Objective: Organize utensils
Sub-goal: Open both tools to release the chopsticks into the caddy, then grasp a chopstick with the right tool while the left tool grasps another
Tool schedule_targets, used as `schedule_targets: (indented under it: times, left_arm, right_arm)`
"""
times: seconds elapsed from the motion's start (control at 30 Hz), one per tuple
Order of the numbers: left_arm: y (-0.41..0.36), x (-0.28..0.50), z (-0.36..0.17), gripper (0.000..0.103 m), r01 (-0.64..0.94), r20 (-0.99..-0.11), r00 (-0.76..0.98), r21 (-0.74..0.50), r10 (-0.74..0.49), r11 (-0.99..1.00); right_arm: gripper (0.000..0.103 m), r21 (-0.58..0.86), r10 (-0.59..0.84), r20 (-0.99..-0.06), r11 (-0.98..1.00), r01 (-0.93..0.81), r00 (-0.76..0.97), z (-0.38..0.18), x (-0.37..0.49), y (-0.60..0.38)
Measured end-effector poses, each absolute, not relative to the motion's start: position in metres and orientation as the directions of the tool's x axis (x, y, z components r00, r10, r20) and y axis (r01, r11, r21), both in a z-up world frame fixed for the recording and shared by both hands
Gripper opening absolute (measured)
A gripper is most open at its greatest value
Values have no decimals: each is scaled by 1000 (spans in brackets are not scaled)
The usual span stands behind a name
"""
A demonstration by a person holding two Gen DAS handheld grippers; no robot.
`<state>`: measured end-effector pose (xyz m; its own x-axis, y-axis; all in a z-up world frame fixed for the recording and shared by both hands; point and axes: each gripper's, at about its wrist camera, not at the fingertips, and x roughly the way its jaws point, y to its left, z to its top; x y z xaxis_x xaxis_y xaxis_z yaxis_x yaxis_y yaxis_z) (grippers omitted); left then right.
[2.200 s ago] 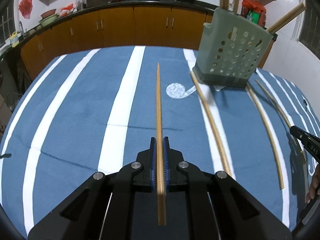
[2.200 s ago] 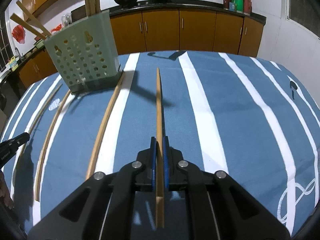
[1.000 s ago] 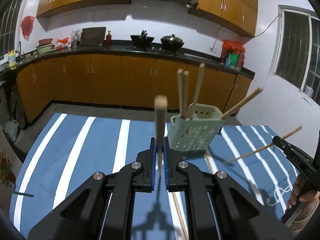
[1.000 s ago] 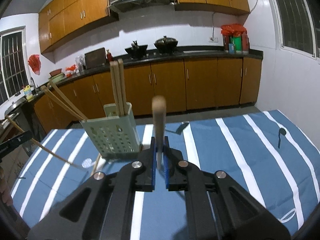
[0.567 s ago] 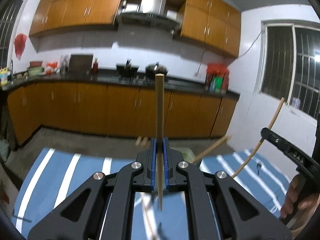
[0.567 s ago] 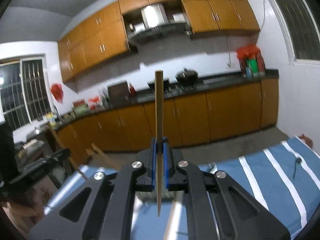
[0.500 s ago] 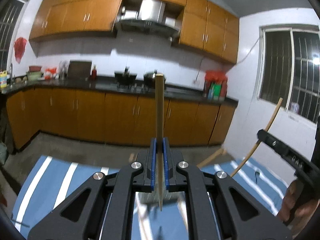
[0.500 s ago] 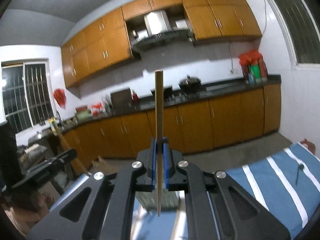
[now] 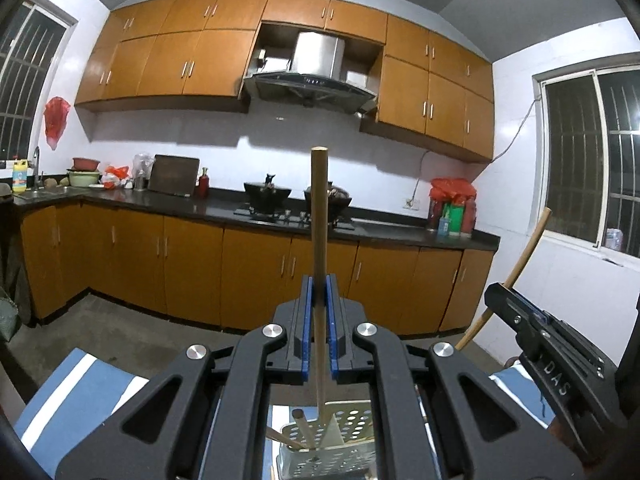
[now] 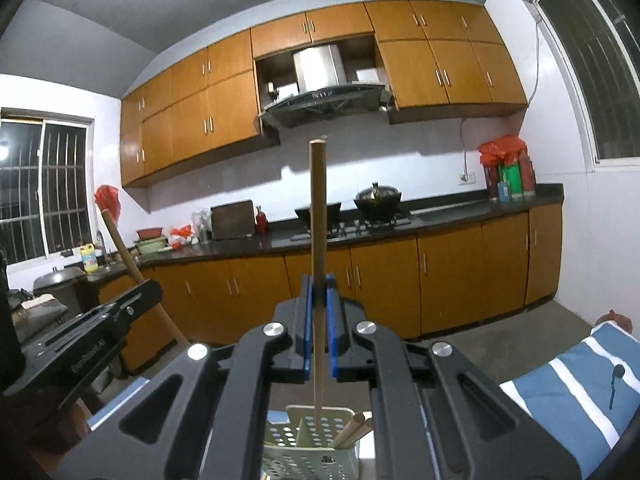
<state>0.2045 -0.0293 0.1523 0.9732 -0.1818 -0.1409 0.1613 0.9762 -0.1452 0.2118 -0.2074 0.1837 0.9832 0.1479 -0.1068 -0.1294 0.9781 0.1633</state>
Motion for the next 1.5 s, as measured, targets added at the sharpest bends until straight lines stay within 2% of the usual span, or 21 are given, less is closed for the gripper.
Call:
schedule_targets:
  times: [0.23, 0.33, 0.4, 0.47, 0.67, 0.83, 1.0, 1.2, 1.37, 1.5]
  left_arm:
    - [-28, 214, 130, 7, 165, -194, 961, -160, -195, 973]
    - [-26, 212, 130, 9, 171, -199, 958, -175, -205, 969]
    - [-23, 208, 133, 23, 169, -195, 959, -179, -203, 969]
    - [-20, 202, 137, 31, 163, -182, 964, -183, -196, 969]
    - [-7, 176, 150, 35, 160, -156, 969, -194, -191, 968]
    - [14, 145, 143, 45, 105, -169, 975, -200, -140, 974]
    - [29, 131, 101, 47, 12, -300, 952, -160, -60, 987]
    - [35, 136, 32, 47, -40, -526, 850, -143, -41, 989]
    - [22, 135, -9, 47, -11, -641, 764, -126, -73, 992]
    - [14, 134, -24, 47, 15, -682, 725, -128, -99, 992]
  right_arm:
    - [11, 164, 149, -168, 979, -121, 975, 160, 220, -207]
    - [18, 158, 150, -164, 980, -124, 975, 161, 214, -210]
    - [21, 164, 151, -155, 978, -125, 976, 164, 207, -213]
    - [21, 169, 150, -148, 978, -124, 977, 167, 199, -218]
    - [33, 168, 113, -149, 982, -87, 982, 170, 167, -234]
    - [37, 189, 68, -248, 982, -21, 966, 141, 145, -258]
    - [37, 174, 64, -435, 985, 15, 898, 80, 143, -264]
    - [37, 167, 132, -635, 986, -32, 761, 5, 134, -235]
    - [36, 160, 191, -725, 981, -108, 662, -35, 128, -199]
    - [36, 122, 178, -760, 984, -133, 625, -44, 132, -178]
